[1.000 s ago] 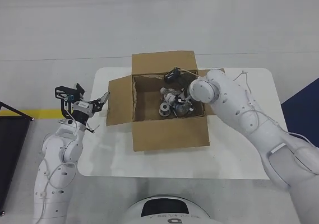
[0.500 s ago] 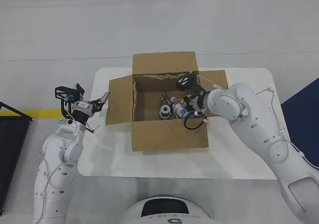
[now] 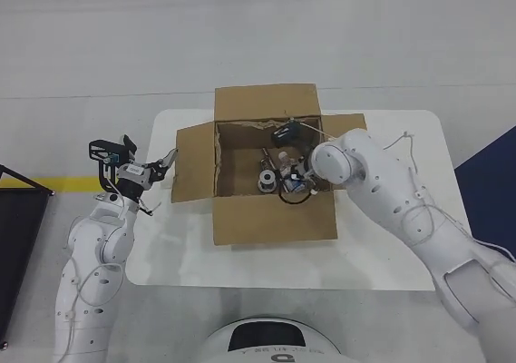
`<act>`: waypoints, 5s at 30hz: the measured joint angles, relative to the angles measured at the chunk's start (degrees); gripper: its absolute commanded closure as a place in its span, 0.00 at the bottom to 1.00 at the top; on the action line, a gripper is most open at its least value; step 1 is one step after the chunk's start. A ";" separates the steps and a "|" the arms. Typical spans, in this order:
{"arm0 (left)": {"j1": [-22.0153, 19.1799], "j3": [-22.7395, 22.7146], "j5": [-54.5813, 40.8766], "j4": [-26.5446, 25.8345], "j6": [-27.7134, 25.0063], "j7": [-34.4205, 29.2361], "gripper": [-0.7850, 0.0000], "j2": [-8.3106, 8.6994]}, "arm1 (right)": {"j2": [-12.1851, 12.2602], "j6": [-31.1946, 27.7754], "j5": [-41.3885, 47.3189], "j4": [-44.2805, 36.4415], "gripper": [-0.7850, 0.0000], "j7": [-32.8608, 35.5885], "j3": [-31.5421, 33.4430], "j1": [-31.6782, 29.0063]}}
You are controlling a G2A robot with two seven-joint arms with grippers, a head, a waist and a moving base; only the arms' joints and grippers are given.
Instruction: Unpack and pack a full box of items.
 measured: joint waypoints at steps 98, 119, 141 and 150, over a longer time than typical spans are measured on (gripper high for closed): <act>0.00 0.00 0.00 0.00 0.00 0.00 0.00 0.00 | 2.07 -29.92 8.29 -31.00 1.00 -32.22 45.77 -36.20; 0.00 0.00 0.00 0.00 0.00 0.00 0.00 0.00 | 2.20 -20.81 4.07 -12.13 1.00 -62.84 62.30 -39.03; 0.00 0.00 0.00 0.00 0.00 0.00 0.00 0.00 | -0.25 -8.14 -13.09 23.92 1.00 -82.06 51.08 -23.95; 0.00 0.00 0.00 0.00 0.00 0.00 0.00 0.00 | -0.67 -10.02 -14.20 34.43 1.00 -80.15 49.24 -18.78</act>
